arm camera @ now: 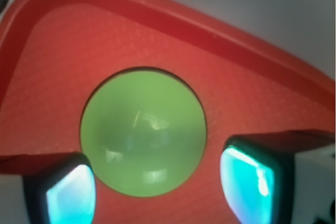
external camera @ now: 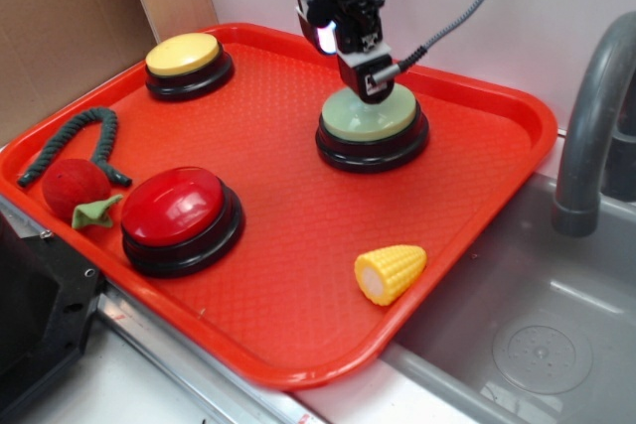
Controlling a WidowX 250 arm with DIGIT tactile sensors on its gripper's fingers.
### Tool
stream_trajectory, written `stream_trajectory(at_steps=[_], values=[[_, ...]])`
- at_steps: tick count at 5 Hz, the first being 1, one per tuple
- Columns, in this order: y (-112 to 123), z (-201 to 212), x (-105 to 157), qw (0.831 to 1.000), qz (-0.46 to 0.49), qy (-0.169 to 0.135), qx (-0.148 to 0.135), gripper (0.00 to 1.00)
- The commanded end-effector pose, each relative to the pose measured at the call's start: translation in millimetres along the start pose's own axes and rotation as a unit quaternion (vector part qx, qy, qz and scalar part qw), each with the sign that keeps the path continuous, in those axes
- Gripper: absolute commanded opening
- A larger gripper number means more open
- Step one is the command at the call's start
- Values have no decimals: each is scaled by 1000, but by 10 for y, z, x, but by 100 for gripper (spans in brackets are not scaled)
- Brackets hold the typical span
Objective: Push the green button.
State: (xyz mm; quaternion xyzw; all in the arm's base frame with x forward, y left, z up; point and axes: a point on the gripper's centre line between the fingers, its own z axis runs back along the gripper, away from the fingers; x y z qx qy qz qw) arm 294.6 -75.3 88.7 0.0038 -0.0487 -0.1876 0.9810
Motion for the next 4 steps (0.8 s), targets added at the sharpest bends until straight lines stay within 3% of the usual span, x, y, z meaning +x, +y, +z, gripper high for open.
stream_trajectory(at_steps=[1, 4], values=[[-59, 167, 80, 1000, -5, -25, 0, 100], [-70, -349, -5, 999, -6, 38, -34, 100]])
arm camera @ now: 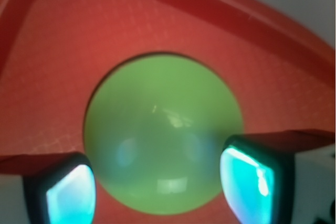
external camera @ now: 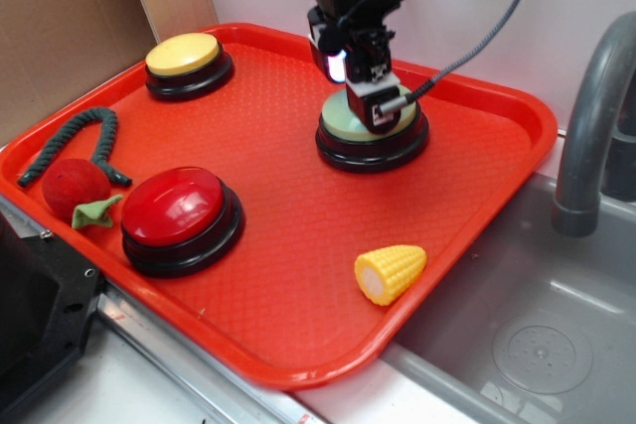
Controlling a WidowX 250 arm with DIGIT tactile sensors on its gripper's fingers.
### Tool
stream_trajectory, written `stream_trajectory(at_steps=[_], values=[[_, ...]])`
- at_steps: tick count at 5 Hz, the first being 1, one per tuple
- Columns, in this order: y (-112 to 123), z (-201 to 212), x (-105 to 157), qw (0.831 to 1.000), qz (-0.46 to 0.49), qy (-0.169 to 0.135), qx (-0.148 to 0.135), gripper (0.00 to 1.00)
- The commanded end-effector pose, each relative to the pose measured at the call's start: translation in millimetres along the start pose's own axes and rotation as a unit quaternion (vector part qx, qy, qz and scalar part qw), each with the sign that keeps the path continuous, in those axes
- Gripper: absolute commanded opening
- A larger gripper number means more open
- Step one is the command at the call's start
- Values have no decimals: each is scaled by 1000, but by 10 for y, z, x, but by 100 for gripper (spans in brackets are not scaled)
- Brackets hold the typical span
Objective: Push the green button.
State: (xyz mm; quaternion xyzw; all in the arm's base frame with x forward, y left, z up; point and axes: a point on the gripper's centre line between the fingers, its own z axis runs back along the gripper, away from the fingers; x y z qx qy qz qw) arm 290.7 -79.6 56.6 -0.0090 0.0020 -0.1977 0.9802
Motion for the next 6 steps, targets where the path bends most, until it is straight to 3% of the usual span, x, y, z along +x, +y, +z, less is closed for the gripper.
stream_trajectory(at_steps=[1, 3, 4, 5, 6], values=[[-6, -79, 43, 1000, 2, -1, -14, 100], [-28, -24, 56, 1000, -1, -2, -8, 100], [-61, 411, 63, 999, 2, -31, 12, 100], [-84, 633, 42, 999, 18, -25, 17, 100], [-87, 733, 11, 999, 36, -19, 1, 100]])
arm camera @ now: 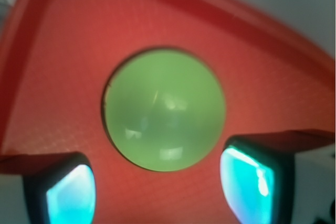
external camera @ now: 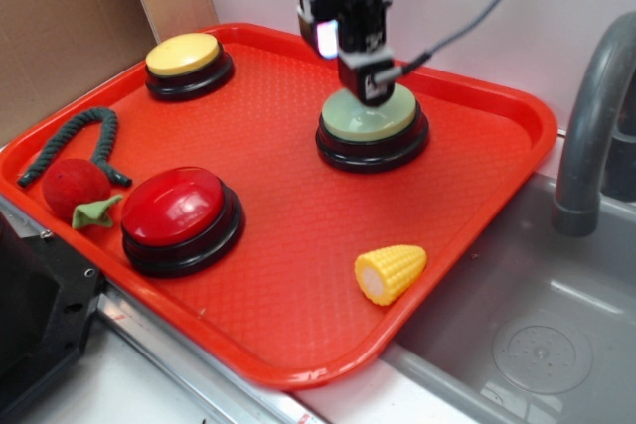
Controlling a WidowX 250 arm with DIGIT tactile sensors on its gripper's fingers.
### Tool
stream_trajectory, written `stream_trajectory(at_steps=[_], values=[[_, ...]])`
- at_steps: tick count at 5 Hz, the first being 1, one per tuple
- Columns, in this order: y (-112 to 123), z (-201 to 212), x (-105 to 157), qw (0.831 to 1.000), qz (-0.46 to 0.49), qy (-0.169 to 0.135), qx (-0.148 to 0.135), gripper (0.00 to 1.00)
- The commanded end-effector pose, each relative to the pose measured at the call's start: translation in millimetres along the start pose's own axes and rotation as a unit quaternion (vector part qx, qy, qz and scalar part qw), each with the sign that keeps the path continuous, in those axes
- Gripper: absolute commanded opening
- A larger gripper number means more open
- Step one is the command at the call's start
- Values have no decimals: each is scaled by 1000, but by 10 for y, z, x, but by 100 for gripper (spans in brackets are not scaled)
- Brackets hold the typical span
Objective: Push the green button.
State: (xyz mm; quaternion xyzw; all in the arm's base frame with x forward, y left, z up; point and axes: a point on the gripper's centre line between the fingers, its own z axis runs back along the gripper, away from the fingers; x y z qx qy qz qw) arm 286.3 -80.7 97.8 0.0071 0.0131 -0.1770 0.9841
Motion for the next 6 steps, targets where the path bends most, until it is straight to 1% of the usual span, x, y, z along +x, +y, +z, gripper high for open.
stream_trajectory(at_steps=[1, 2, 3, 6], values=[[-55, 453, -11, 999, 22, -41, -7, 100], [-53, 539, -60, 998, 28, -51, -3, 100], [-67, 627, -97, 997, 29, -66, -7, 100], [-66, 774, -171, 996, 34, -86, 10, 100]])
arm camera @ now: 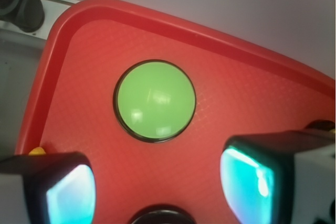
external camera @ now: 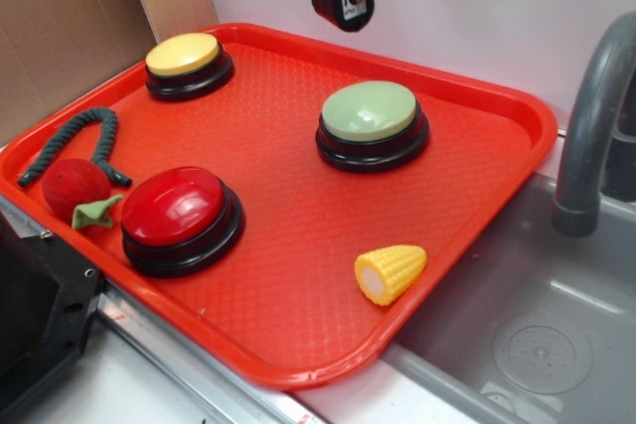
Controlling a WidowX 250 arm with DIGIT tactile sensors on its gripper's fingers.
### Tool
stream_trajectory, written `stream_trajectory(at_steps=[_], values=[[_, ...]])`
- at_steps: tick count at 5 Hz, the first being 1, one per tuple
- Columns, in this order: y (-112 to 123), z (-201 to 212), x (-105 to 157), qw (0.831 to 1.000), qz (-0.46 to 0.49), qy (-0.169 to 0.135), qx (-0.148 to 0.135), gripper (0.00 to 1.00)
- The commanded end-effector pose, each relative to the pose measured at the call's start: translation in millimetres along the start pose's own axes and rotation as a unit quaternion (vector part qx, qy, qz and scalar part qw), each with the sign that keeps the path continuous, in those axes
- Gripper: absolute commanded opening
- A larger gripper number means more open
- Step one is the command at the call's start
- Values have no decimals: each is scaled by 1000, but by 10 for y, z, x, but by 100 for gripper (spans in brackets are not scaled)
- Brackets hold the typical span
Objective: Push the green button.
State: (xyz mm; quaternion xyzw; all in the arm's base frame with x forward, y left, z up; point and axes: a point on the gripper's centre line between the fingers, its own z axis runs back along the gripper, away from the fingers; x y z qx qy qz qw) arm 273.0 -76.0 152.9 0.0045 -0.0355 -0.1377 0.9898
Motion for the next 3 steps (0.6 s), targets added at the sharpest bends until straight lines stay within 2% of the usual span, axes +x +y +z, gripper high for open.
stream_trajectory(at_steps=[1, 3], values=[[-65, 284, -37, 999, -1, -49, 8, 100], [-107, 429, -139, 997, 5, -72, 28, 100]])
